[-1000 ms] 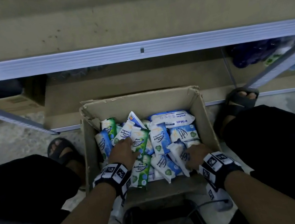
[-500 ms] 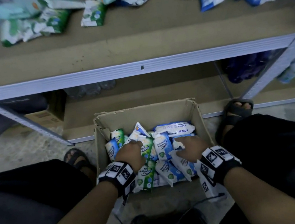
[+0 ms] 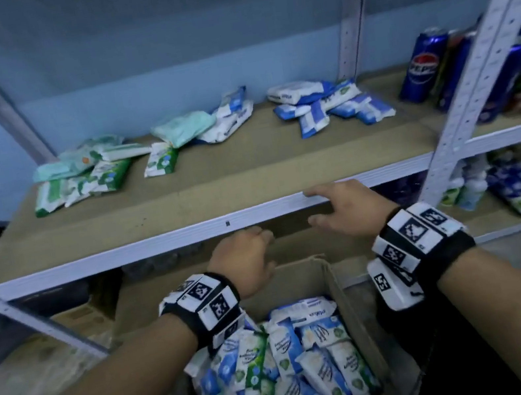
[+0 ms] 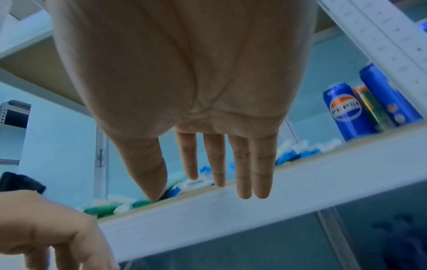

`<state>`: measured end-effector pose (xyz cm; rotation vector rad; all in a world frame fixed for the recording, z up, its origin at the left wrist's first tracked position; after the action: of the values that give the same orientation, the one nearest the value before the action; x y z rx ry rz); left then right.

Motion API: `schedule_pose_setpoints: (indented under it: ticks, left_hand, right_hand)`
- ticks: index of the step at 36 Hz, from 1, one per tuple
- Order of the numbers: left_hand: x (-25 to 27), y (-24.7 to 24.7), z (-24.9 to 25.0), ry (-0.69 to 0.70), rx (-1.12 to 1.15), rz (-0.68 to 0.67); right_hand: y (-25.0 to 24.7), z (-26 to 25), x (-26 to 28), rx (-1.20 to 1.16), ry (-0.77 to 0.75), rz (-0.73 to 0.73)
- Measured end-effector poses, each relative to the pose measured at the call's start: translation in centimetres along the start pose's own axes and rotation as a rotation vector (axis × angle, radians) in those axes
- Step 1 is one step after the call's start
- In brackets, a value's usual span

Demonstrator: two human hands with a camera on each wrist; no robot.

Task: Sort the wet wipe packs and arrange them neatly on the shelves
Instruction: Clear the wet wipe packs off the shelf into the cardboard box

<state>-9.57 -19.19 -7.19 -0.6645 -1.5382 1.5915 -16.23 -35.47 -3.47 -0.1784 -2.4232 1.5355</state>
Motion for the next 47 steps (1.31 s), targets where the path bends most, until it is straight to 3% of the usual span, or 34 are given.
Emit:
schedule_pose_setpoints:
  ticks: [9,15,21,27,29,32,43,47]
  left_hand:
    - [-8.2,-7.6,3.2,0.1,-0.066,0.115]
    - [-13.4,-9.0,3.9,0.11,-0.083,0.078]
    - [-19.3,-11.1,4.2,0.151,-0.273,0.119]
    - [-24.4,-12.5,2.3,0.045,-0.142,0.138]
    - [-26.0,-12.4,1.9,0.056,-0.118,0.159]
    - [-28.3,-11.1,1.6,0.08,-0.172,0.087]
    - [-30.6,-10.2,2.4,0.103,-0.361,0.119]
    - [-30.4,-10.0,2.1,0.045,-0.402,0.058]
  right_hand:
    - [-8.3,7.1,-3.8,0.125,0.188,0.041]
    - [-8.9,11.3,-6.9,0.173,0.273,0.009]
    - [-11.6,13.8,-11.4,0.209,0.264,0.061]
    - [-13.1,15.7,-15.7,0.331,0.292,0.01]
    - [-13.0,16.1,-16.6,0.331,0.304,-0.036]
    - [-12.7,16.6,-17.6,0.318,0.309,-0.094]
    - [-13.0,17.2,-19.2,0.334,0.248,-0.055]
    - [-12.9,16.7,-18.4,0.347,0.256,-0.061]
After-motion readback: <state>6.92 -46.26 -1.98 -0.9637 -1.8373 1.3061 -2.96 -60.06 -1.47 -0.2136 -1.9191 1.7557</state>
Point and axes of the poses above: each hand's wrist, its own x-axis away from the middle knuckle, its own y-axis out of the palm, z = x × y, the point moved 7 cm from there along -x, towards the middle knuckle, and after that the axes turned 4 degrees about -z, right-handed, at the moved point
